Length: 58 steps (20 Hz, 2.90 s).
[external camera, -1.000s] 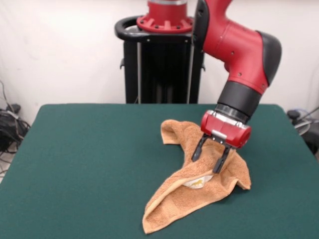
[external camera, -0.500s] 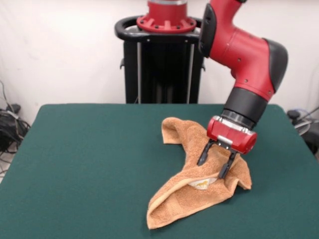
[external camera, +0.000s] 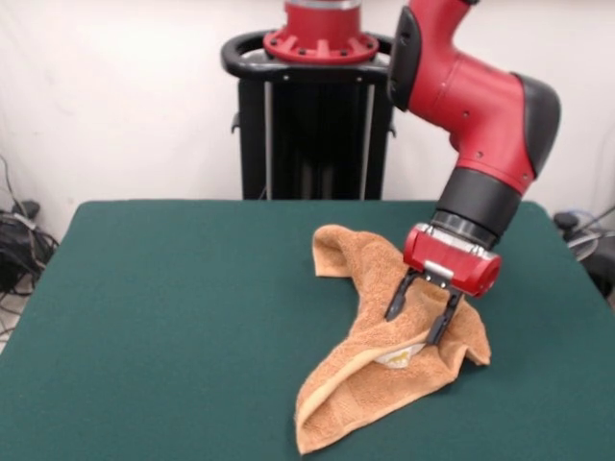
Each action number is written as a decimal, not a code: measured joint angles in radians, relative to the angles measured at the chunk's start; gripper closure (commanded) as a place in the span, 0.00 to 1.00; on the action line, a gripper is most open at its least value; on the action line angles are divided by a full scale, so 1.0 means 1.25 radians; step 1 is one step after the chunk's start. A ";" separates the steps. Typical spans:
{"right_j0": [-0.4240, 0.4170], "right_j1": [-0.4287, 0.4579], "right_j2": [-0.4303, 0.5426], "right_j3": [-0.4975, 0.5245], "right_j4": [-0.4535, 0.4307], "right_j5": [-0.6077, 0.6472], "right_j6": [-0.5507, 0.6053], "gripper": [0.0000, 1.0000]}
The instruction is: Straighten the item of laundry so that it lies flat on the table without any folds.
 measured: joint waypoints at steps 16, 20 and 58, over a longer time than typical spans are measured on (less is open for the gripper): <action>0.019 -0.001 -0.003 0.000 0.043 0.000 0.000 1.00; 0.036 0.007 -0.010 0.000 0.075 0.000 0.000 1.00; 0.058 0.041 -0.015 -0.017 0.134 0.000 0.000 1.00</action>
